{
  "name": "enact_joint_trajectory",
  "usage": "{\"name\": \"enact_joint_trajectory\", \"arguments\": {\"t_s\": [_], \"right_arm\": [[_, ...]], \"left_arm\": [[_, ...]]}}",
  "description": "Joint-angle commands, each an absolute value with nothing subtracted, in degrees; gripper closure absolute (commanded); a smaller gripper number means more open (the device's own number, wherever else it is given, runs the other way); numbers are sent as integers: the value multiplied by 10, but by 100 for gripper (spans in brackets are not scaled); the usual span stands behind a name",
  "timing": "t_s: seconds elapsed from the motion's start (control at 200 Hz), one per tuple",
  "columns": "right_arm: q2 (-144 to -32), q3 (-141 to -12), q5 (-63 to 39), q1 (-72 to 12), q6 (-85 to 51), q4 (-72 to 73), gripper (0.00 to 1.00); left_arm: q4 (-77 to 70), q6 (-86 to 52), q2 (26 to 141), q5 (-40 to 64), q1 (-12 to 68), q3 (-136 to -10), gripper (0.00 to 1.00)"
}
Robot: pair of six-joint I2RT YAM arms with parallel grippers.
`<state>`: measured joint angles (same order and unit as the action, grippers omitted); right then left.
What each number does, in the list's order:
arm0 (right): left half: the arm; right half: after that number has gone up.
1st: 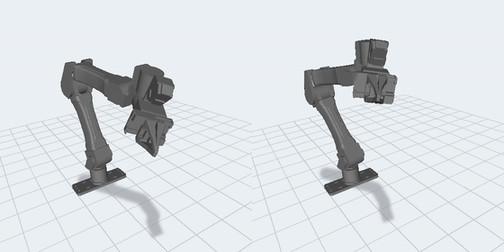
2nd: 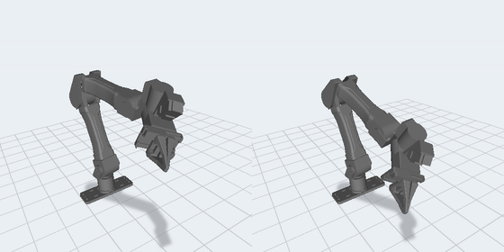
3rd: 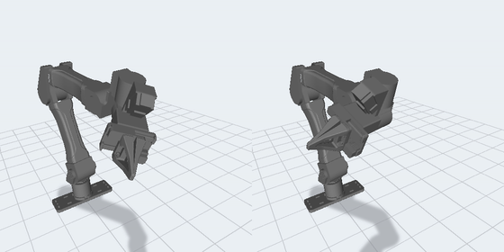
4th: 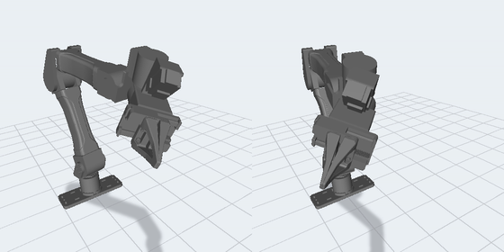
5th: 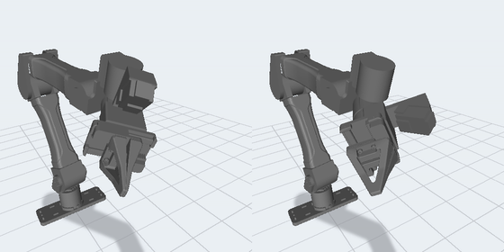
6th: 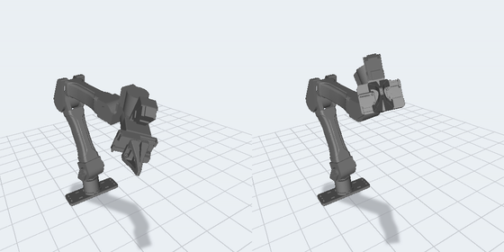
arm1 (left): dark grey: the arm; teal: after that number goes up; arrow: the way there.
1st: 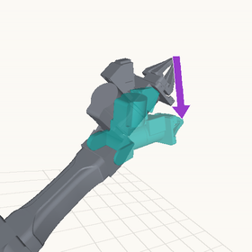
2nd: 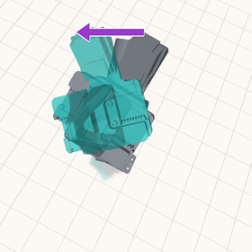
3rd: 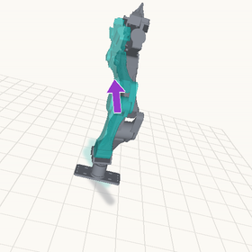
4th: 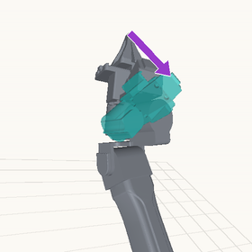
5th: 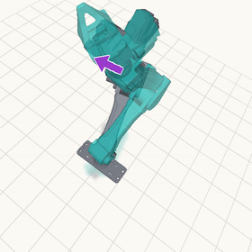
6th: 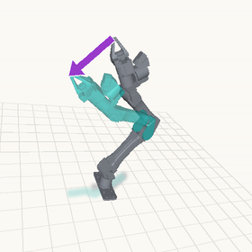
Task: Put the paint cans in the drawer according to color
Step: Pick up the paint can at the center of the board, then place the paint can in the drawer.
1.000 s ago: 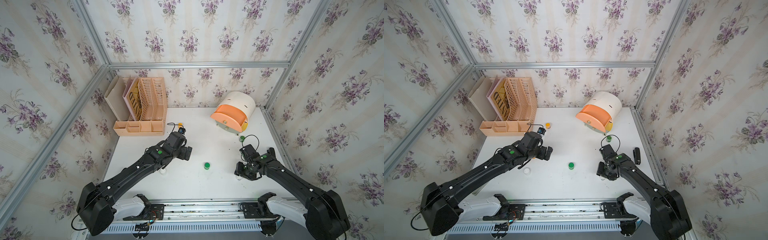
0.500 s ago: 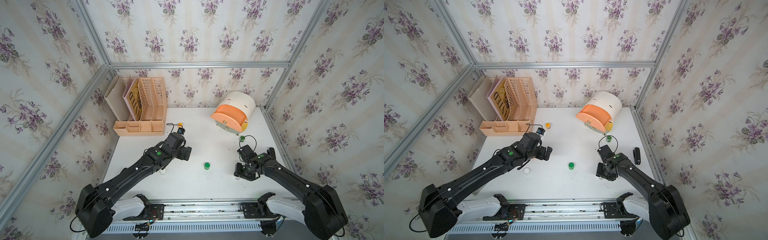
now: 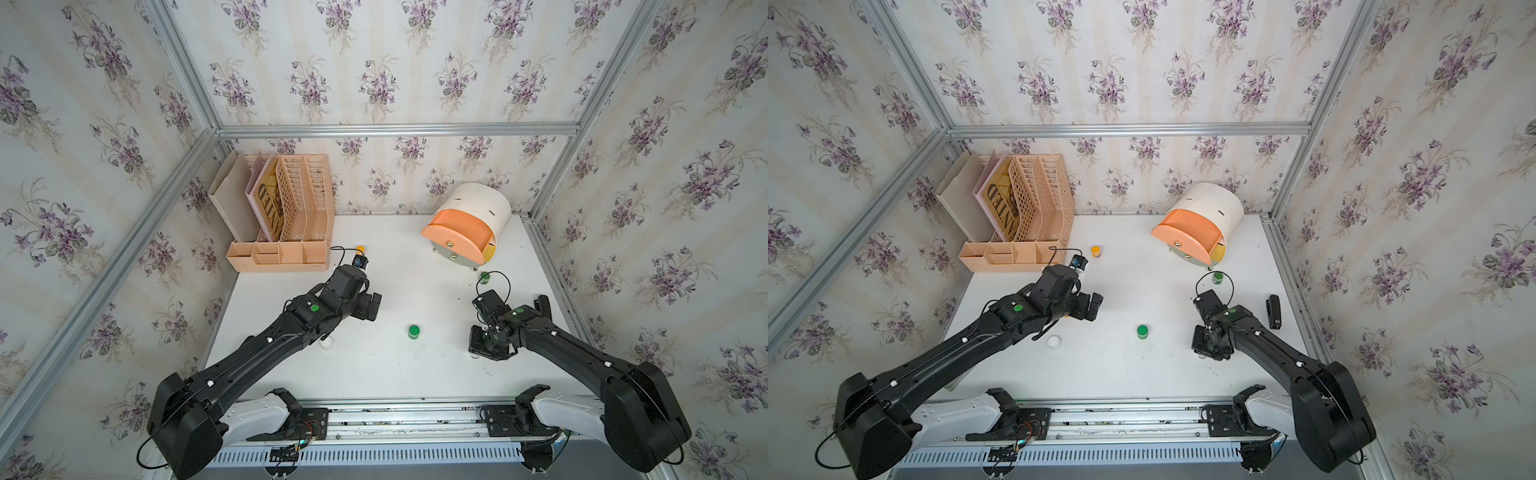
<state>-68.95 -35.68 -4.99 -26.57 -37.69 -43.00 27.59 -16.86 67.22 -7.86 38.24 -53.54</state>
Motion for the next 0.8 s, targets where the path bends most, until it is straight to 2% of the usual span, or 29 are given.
{"name": "enact_joint_trajectory", "arguments": {"t_s": [0.0, 0.125, 0.375, 0.574, 0.799], "right_arm": [[-692, -376, -34, -265, -374, -441, 72], [-691, -427, -19, -265, -361, -486, 77], [-693, -602, 35, -265, -330, -609, 79], [-744, -785, 80, -265, -294, -686, 79], [-828, -952, 100, -243, -250, -708, 79]], "left_arm": [[279, -163, 667, -88, 381, -537, 1], [286, -160, 664, -90, 381, -543, 1], [295, -155, 652, -93, 379, -551, 1], [306, -152, 646, -95, 378, -558, 1], [316, -152, 639, -98, 378, -562, 1]]}}
